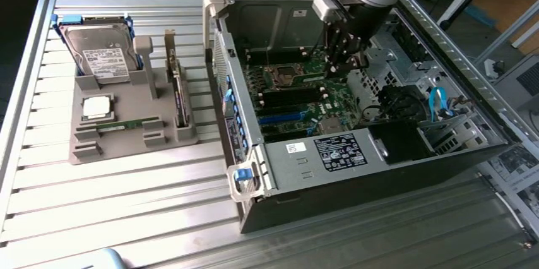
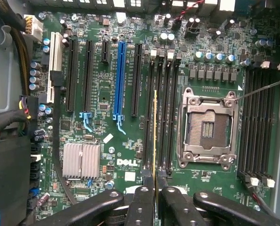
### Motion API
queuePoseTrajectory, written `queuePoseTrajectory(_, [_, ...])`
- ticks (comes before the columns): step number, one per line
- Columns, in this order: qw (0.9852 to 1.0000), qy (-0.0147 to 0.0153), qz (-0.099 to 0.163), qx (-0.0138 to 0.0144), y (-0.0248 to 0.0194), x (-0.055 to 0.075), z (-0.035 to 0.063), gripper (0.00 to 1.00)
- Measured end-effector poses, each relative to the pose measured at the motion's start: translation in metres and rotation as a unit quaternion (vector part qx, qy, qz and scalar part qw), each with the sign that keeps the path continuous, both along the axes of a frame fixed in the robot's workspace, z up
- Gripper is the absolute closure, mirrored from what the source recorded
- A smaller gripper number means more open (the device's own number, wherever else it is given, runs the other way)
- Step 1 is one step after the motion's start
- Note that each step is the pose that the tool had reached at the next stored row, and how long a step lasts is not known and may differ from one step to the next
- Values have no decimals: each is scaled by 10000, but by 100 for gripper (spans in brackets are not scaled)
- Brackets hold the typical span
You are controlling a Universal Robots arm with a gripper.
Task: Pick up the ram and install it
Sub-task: 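Insert the ram into the slot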
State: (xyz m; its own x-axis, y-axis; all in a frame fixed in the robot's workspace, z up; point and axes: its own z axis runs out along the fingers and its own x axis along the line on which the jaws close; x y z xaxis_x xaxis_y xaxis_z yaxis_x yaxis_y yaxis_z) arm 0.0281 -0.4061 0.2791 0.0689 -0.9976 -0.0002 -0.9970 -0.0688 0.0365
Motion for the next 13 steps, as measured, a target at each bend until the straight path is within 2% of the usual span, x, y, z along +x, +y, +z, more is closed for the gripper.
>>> queuePoseTrajectory(13, [10000,0,0,-39,59,0,-22,87])
